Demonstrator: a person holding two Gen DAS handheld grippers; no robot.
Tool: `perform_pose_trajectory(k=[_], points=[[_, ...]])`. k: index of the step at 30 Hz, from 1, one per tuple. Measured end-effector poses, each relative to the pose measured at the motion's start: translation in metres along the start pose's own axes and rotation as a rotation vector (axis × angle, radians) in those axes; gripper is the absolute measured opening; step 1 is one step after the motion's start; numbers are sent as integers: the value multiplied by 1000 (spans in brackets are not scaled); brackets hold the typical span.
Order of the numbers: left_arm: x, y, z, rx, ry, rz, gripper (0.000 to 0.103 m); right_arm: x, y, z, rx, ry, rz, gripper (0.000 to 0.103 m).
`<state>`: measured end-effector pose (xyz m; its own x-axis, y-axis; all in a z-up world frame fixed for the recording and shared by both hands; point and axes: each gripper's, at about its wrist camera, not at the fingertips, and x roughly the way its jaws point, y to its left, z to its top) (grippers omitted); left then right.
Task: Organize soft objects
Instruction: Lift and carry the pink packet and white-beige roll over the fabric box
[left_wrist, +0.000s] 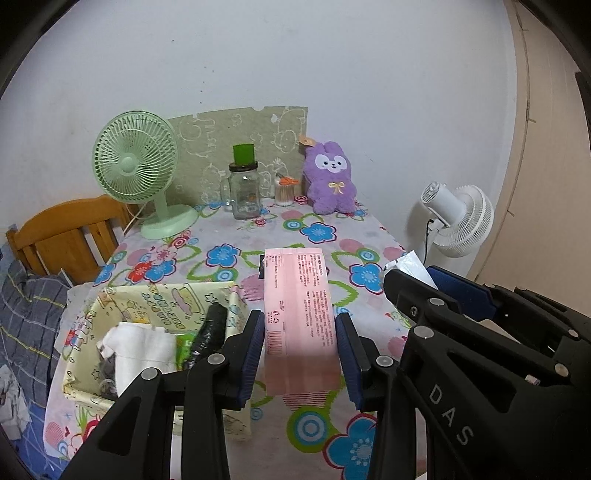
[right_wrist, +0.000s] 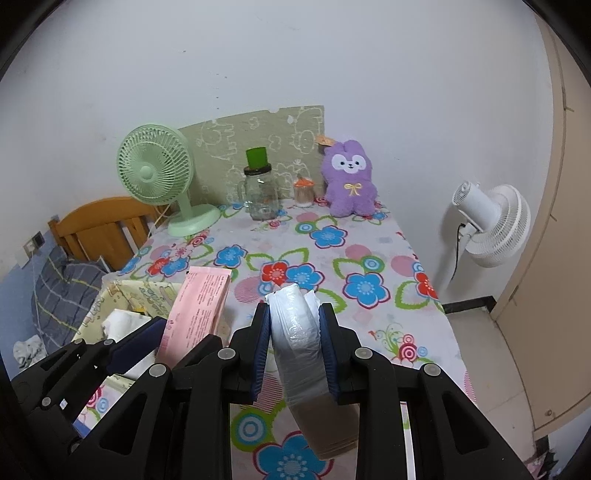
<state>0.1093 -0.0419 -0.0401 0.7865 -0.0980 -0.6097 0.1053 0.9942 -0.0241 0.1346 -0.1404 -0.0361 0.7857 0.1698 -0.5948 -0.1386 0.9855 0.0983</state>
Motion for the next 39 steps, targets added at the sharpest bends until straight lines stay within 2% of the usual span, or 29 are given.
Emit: perform_pose_trajectory(k=[25, 39], points=[[-6, 63, 6, -28, -26, 59, 40, 15, 64, 15, -69, 0, 56, 30], [3, 105, 0, -65, -7, 101, 40, 38, 105, 17, -109, 33, 107, 30]])
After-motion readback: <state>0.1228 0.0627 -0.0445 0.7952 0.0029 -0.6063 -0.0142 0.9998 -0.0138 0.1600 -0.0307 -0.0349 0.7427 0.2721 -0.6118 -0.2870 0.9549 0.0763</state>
